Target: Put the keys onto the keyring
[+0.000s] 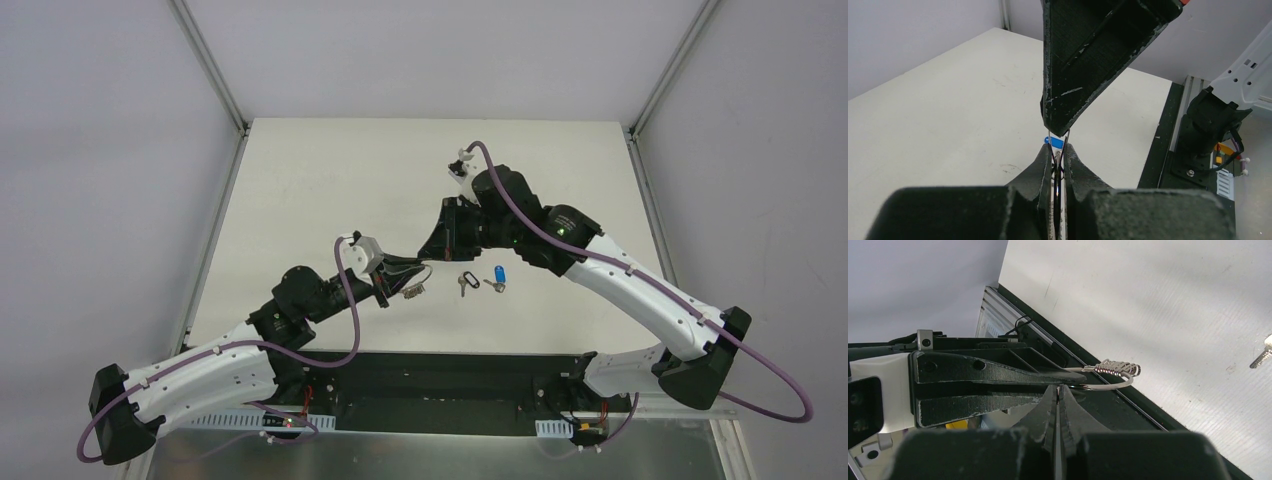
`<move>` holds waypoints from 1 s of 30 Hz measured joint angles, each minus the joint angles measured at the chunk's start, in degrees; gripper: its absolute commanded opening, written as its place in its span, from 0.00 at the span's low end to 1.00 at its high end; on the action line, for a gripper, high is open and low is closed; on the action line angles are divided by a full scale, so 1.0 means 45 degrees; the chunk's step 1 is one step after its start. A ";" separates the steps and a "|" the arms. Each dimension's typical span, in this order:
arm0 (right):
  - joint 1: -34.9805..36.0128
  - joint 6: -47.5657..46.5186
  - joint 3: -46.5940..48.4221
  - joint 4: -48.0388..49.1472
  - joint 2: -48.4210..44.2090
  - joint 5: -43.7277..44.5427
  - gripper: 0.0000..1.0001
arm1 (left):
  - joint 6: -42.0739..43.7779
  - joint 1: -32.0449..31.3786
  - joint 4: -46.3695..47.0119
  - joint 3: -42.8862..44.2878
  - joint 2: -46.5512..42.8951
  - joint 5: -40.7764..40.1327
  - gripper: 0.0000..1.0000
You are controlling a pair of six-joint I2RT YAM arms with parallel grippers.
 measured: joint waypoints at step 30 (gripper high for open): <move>0.0117 -0.0379 -0.0160 0.0272 -0.0272 0.0233 0.03 | -0.0330 -0.0092 0.0291 -0.0053 0.0034 -0.0408 0.00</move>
